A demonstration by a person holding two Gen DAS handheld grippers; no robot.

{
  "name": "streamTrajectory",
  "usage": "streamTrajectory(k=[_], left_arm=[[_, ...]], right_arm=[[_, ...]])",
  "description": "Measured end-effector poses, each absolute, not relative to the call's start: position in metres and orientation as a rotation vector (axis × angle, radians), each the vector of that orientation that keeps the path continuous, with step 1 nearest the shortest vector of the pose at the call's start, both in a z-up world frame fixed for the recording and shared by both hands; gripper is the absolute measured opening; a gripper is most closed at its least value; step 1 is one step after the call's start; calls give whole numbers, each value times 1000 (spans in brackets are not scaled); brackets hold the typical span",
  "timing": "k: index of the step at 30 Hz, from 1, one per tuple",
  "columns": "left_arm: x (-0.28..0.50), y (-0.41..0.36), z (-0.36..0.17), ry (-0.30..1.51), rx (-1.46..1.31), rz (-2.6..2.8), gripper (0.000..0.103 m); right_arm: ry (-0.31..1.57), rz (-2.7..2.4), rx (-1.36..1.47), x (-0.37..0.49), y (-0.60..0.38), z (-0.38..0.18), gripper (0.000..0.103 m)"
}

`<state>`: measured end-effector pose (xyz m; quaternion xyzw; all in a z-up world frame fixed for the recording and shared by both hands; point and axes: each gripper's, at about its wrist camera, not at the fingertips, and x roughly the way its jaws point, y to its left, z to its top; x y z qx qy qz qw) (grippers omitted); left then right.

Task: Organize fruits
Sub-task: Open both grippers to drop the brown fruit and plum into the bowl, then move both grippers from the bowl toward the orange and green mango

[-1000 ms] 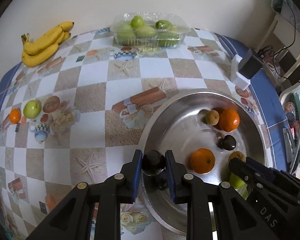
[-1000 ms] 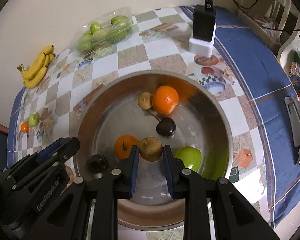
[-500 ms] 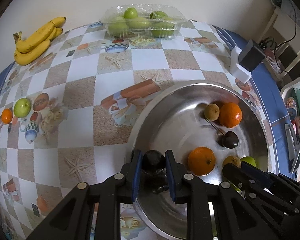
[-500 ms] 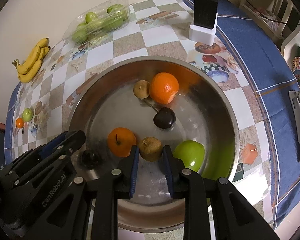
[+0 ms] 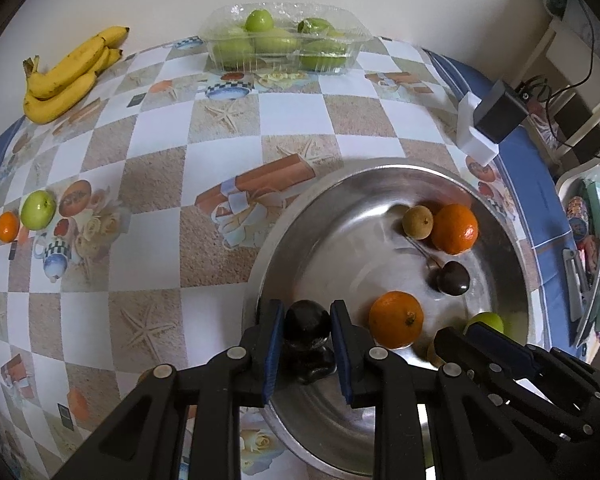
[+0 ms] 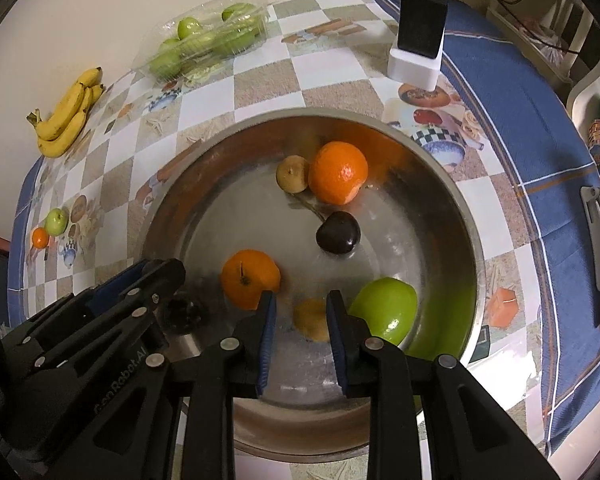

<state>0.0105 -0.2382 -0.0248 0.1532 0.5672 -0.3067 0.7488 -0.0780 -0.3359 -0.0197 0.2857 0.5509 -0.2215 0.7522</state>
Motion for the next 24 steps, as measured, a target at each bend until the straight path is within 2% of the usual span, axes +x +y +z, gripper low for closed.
streamTrajectory(k=[4, 6, 14, 15, 16, 17, 18, 19, 21, 24], left_arm=[[12, -236, -16, 1228, 314, -677, 31], [12, -236, -11, 1223, 307, -680, 39], [16, -229, 0, 1208, 303, -646, 40], [18, -226, 0, 1211, 305, -628, 46], [19, -224, -2, 1215, 306, -611, 50], [20, -222, -3, 1216, 308, -597, 58], [23, -219, -5, 1223, 312, -573, 61], [24, -217, -7, 1227, 315, -560, 62], [28, -212, -14, 1246, 326, -511, 70], [34, -204, -23, 1266, 331, -461, 80]], right_arm=[[1179, -487, 617, -80, -336, -10, 26], [1169, -491, 615, -81, -337, -6, 26], [1153, -505, 628, -84, -341, -1, 27], [1154, -509, 629, -85, -342, -1, 27], [1156, -514, 629, -85, -343, -2, 34], [1159, -521, 631, -85, -344, -3, 49], [1159, -526, 633, -86, -344, -4, 55], [1159, -529, 636, -86, -345, -5, 59], [1168, -531, 636, -86, -346, -7, 60], [1178, -536, 632, -86, -347, -12, 70]])
